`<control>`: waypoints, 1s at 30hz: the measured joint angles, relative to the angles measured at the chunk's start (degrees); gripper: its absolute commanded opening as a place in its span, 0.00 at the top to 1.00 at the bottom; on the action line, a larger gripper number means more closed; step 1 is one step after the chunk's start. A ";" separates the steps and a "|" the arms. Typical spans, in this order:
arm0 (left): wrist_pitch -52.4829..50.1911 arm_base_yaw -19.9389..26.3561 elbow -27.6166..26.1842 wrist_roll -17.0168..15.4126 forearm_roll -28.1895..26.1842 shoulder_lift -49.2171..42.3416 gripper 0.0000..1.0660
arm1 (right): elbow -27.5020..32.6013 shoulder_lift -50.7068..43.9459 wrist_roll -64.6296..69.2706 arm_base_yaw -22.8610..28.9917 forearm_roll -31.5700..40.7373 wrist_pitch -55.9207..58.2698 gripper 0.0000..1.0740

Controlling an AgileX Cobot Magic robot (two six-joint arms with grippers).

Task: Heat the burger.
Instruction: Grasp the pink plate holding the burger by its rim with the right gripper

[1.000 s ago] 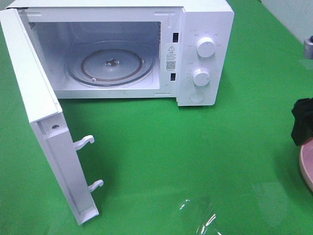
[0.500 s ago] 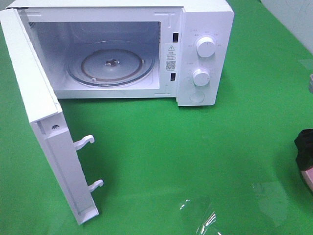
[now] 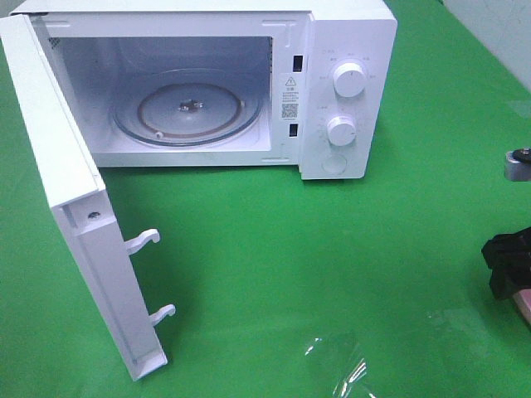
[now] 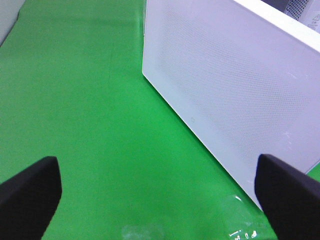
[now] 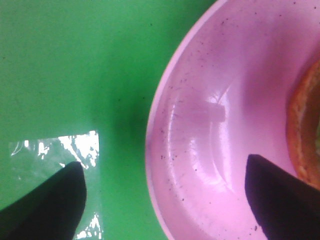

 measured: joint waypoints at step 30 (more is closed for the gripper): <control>0.00 0.00 0.00 0.00 0.00 0.00 0.09 | -0.06 11.17 -0.17 -0.34 -2.35 -8.31 0.76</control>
